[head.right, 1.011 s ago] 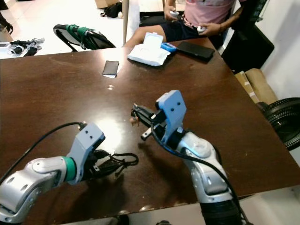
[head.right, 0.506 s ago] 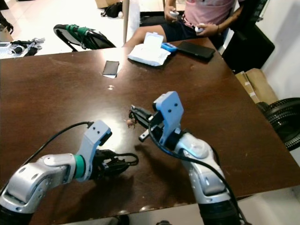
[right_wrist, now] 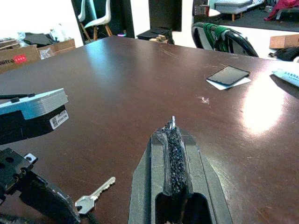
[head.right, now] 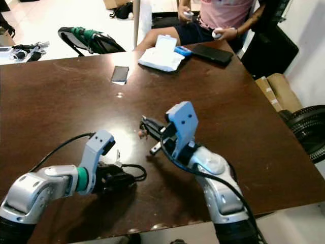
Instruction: Hang keys on a hook
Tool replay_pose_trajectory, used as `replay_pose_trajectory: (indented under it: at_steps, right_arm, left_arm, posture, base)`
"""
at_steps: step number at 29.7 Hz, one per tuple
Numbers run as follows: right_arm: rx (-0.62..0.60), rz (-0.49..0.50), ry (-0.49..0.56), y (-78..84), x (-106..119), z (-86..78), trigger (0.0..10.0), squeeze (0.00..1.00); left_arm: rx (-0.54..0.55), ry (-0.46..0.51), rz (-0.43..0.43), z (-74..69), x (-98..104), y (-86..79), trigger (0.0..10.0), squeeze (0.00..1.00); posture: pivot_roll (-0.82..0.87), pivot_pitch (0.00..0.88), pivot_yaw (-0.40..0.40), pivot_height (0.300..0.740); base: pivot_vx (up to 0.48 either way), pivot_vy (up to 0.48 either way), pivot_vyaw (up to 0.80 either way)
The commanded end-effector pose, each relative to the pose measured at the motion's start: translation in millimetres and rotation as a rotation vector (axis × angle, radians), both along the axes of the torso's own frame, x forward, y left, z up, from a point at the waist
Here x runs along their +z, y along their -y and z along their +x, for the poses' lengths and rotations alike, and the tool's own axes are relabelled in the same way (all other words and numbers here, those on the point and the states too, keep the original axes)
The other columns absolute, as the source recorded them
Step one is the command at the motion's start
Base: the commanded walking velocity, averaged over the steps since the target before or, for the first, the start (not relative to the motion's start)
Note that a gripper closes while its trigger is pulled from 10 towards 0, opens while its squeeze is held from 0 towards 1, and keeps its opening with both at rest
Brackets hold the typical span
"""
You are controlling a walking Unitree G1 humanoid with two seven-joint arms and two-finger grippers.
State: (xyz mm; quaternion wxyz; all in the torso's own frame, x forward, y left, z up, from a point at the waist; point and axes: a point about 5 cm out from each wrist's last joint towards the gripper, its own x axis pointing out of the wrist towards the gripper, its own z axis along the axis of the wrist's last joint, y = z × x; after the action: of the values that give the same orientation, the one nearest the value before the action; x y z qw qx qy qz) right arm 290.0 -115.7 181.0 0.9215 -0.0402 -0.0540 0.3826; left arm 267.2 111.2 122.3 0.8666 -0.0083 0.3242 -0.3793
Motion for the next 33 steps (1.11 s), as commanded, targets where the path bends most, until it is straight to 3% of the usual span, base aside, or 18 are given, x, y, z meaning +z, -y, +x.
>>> replay_pose_trajectory:
  at_steps: [1,2,18,24,25,26,27,32,33]
  right_arm:
    - [0.008,-0.001,0.011,-1.7,0.7,-2.8,10.0,0.00]
    - [0.008,-0.002,0.012,-1.6,0.9,-2.5,10.0,0.00]
    - [0.009,-0.005,0.015,-2.2,1.3,-2.7,10.0,0.00]
    - [0.009,-0.005,0.014,-2.1,1.4,-2.9,10.0,0.00]
    - [0.010,-0.006,0.013,-1.7,1.3,-3.0,10.0,0.00]
    - [0.010,-0.007,0.013,-1.4,1.2,-3.0,10.0,0.00]
    - [0.011,-0.008,0.012,-1.3,1.0,-2.9,10.0,0.00]
    - [0.014,-0.009,0.012,-1.8,1.1,-2.7,10.0,0.00]
    - [0.015,-0.011,0.014,-1.8,1.8,-2.7,10.0,0.00]
  left_arm:
    - [0.009,-0.061,0.018,-5.9,-10.8,-3.9,3.0,0.00]
    - [0.014,-0.068,0.018,-5.5,-11.6,-4.6,0.0,0.00]
    - [0.034,-0.082,-0.016,-3.2,-10.2,-5.3,0.0,0.00]
    - [0.032,0.028,-0.061,-1.5,3.3,-5.2,0.0,0.00]
    - [0.027,0.066,-0.034,-0.9,5.3,-6.0,10.0,0.00]
    - [0.022,0.089,-0.012,-0.5,6.2,-6.5,10.0,0.00]
    - [0.008,0.109,0.015,-0.6,7.0,-4.9,10.0,1.00]
    - [-0.024,0.103,0.046,-2.0,5.8,0.8,10.0,1.00]
    - [-0.032,0.080,0.086,-3.0,0.8,3.4,10.0,1.00]
  posture:
    - [0.08,0.067,0.173,0.740]
    - [0.08,0.067,0.172,0.740]
    - [0.08,0.071,0.173,0.740]
    - [0.08,0.079,0.169,0.740]
    - [0.09,0.081,0.165,0.740]
    - [0.09,0.081,0.164,0.740]
    - [0.08,0.082,0.162,0.740]
    - [0.08,0.081,0.161,0.740]
    - [0.08,0.082,0.161,0.740]
  base:
    - [0.000,0.000,0.00]
    - [0.000,0.000,0.00]
    - [0.000,0.000,0.00]
    - [0.000,0.000,0.00]
    - [0.000,0.000,0.00]
    - [0.000,0.000,0.00]
    - [0.000,0.000,0.00]
    - [0.000,0.000,0.00]
    - [0.000,0.000,0.00]
